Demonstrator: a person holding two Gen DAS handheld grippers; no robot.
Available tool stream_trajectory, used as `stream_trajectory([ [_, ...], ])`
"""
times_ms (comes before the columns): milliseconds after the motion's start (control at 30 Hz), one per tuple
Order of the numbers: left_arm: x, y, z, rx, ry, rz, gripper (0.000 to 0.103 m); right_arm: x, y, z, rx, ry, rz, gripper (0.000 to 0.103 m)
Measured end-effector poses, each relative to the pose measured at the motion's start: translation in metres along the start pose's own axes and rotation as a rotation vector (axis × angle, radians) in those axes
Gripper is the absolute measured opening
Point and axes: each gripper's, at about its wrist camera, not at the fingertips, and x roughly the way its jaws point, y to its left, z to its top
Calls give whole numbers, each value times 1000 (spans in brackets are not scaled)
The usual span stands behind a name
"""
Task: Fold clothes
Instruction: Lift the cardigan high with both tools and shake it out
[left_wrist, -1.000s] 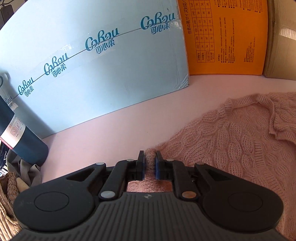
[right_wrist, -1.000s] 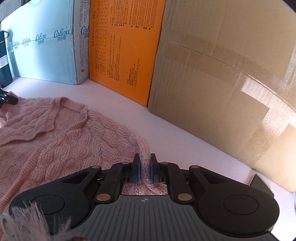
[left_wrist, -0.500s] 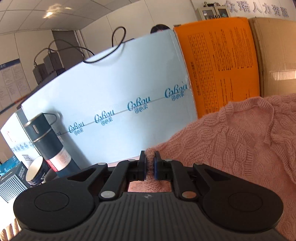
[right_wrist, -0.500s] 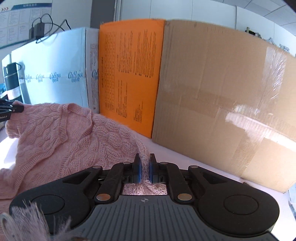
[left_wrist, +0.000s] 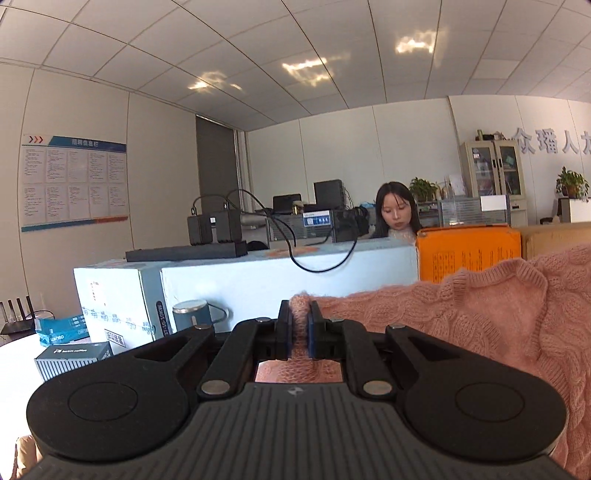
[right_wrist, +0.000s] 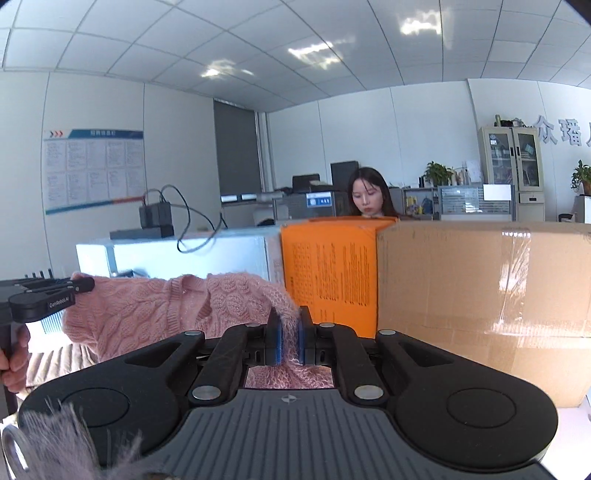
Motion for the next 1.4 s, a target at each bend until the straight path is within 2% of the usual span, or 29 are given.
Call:
stream_trajectory([
  [333, -57, 24, 68, -49, -253, 9, 7, -62, 22, 66, -20, -252, 63, 8],
  [500, -84, 28, 94, -81, -358, -15, 7, -96, 22, 93, -59, -391, 56, 7],
  [700, -118, 29, 119, -102, -490, -46, 7, -133, 16, 120, -39, -542, 46, 8],
  [933, -147, 38, 143, -152, -587, -79, 7, -176, 19, 135, -95, -699, 76, 8],
  [1100, -169, 43, 153, -171, -660, -96, 7, -212, 20, 146, -91, -845, 97, 8],
  [1300, -201, 55, 160, -197, -780, -78, 9, -235, 11, 153, -6, -926, 183, 8],
  [1400, -204, 58, 157, -192, -797, -58, 10, -238, 7, 150, 28, -938, 218, 8],
])
